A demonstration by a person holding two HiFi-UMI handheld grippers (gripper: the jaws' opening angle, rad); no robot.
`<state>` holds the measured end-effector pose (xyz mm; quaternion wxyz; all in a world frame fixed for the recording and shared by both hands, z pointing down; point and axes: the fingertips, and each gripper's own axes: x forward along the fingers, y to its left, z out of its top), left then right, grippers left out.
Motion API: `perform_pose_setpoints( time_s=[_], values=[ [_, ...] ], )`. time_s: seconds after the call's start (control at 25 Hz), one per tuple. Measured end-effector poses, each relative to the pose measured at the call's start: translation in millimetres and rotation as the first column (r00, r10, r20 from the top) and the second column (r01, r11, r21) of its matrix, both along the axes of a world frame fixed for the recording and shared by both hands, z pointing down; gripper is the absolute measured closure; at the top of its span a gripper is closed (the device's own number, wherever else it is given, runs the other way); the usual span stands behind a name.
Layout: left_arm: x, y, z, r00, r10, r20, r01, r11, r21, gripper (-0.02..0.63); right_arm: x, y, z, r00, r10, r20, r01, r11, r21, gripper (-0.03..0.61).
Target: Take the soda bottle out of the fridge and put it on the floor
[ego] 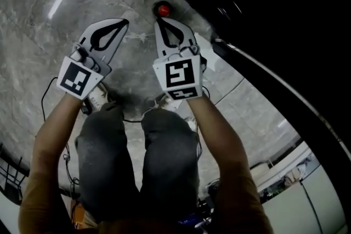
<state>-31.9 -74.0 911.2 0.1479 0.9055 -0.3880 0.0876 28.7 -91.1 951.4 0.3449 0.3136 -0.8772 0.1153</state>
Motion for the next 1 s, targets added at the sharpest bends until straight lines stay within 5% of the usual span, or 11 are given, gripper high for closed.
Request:
perform_pose_setpoints(
  time_s=[0.16,0.44,1.0],
  values=[
    [-5.3,14.7,-32.7,1.0,-0.022,0.008,0.022,0.995,-0.099,0.618,-2.1,6.7,-37.4,1.0,0.014,-0.014,-0.014,0.999,-0.051,0.578],
    [5.8,24.5,-96.1,0.999,-0.027,0.031,0.03,0.997,-0.068,0.619,-6.9,31.7,-89.1,0.999,-0.037,-0.017,0.035,0.997,-0.072,0.578],
    [30.8,39.5,-204.3,1.0,0.004,0.025,-0.002,0.997,-0.078,0.619,7.4,42.4,-183.6,0.998,0.054,-0.042,-0.058,0.994,-0.096,0.578]
  ],
)
